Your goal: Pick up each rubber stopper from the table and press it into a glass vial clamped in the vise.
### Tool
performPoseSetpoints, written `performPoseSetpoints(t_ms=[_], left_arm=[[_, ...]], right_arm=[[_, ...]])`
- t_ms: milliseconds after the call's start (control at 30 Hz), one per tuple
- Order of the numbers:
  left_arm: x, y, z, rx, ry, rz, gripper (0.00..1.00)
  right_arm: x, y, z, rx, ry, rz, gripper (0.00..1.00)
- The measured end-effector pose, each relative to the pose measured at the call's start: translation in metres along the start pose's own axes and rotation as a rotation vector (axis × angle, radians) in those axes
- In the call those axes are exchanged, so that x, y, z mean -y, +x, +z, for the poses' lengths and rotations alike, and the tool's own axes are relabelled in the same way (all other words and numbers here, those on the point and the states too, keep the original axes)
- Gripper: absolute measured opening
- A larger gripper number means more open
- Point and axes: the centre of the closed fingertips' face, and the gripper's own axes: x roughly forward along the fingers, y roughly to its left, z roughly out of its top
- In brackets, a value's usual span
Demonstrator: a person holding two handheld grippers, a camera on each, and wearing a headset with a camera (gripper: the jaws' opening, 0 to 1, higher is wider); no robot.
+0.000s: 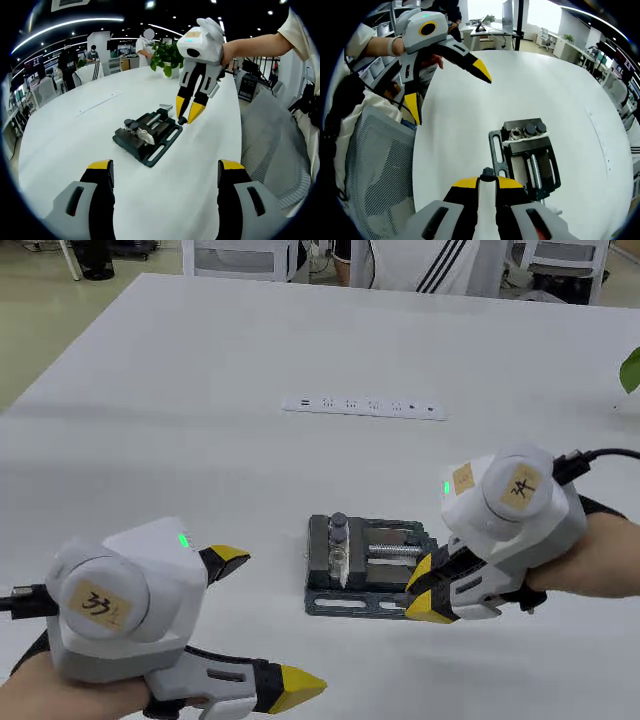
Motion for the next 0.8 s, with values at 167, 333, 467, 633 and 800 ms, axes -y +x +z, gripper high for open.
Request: performPoseSetpoints(t_ms=[167,333,467,633,800], left_arm=[[0.002,0.002,0.006,0.015,0.014,0.008,0.81],[0.005,0.006,0.011,0.025,0.028,0.008,0.77],[0.006,0.008,0.016,0.036,0.038,0.005,0.71],[0.006,0.011,0.025,0.053,0.054,0.004,0.66],[0.006,0.013,0.037,0.075,0.072,0.003,0.57]], right_arm=[[-0.001,-0.011,0.014,-0.037,-0.082,0.041,0.07],[-0.006,-0.017,0.021,-0.102,-0.176,0.079,0.07],[-0.012,-0.023,0.03,-0.135,-0.238,0.1,0.07],[-0.01,-0.029,0.039,-0.168,-0.29,0.123,0.07],[-0.009,-0.035,0.047,-0.195,-0.344,0.149,0.07]])
